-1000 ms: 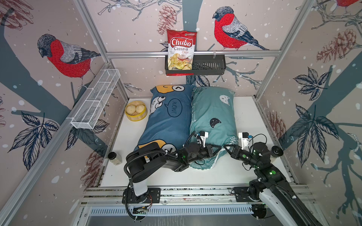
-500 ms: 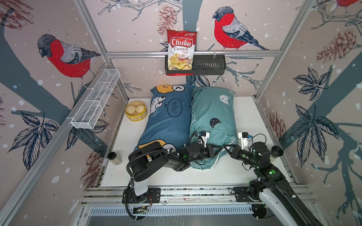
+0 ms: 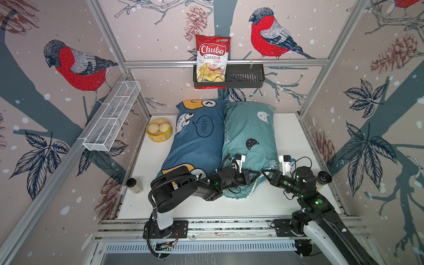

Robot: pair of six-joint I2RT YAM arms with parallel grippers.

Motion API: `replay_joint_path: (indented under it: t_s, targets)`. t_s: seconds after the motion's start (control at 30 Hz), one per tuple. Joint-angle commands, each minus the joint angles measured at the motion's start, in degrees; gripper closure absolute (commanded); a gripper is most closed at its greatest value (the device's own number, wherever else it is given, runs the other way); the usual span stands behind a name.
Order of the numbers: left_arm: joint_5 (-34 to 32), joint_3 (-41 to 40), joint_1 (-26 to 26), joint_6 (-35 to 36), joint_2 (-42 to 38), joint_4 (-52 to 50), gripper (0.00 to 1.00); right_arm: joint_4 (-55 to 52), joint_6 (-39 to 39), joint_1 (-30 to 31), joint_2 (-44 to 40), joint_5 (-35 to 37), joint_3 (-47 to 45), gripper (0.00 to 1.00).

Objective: Zip up pillowcases
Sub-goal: Zip the zipper on the pillowcase.

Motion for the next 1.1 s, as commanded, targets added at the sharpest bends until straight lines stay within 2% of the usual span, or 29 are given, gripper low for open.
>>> replay_joint_path:
  t_s: [0.0,0.4,0.67,1.07]
  targets:
    - [0.0,-0.3,-0.1,-0.2,0.0,2.5,0.99,1.4,-1.1,0.0,-0.3,-0.6,0.0,1.00]
    - [-1.7,-3.4,-0.2,-0.7,-0.8,4.9,1.00,-2.2,-1.3,-0.8,-3.1,2.4,1.8,1.00]
    - [-3.7,-6.7,-1.5,-1.1,-2.8,6.2,1.00,-8.1,-4.0,-4.8,-5.2,4.9,5.1,1.00]
    - [-5.8,-8.2,-2.2,5.4,-9.7,-6.0,1.00,-12.8,-7.2,-11.6,-5.8,5.9,8.7,1.00]
